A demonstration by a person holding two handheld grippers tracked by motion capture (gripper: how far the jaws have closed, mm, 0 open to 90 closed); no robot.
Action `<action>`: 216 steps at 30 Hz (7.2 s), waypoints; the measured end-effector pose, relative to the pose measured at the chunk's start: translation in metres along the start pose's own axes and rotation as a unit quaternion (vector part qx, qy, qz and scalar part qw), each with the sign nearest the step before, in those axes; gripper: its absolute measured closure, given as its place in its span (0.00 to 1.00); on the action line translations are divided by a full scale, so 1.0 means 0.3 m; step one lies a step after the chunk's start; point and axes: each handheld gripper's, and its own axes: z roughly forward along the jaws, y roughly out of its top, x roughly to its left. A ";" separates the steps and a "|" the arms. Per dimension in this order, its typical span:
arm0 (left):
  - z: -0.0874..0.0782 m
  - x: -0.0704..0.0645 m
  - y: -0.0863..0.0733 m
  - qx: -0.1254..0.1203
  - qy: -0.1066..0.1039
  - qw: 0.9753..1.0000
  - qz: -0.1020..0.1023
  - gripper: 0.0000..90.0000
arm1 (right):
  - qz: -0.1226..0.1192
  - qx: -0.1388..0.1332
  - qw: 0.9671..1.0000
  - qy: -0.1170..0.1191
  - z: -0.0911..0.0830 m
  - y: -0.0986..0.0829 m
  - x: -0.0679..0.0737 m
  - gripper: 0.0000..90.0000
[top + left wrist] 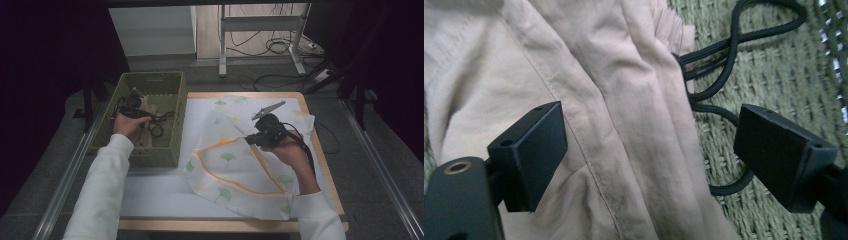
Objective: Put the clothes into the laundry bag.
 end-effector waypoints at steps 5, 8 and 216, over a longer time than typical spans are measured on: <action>0.025 -0.001 -0.002 0.022 0.004 1.000 0.001 0.15 | 0.000 0.000 1.000 0.000 0.001 -0.002 -0.004 0.97; 0.034 -0.002 -0.003 0.033 0.008 0.999 0.002 0.16 | -0.001 0.000 1.000 0.000 0.000 -0.001 -0.003 0.97; -0.658 -0.032 -0.231 -0.423 -0.175 0.888 0.049 0.86 | 0.001 -0.001 1.000 -0.010 -0.015 -0.012 -0.011 0.97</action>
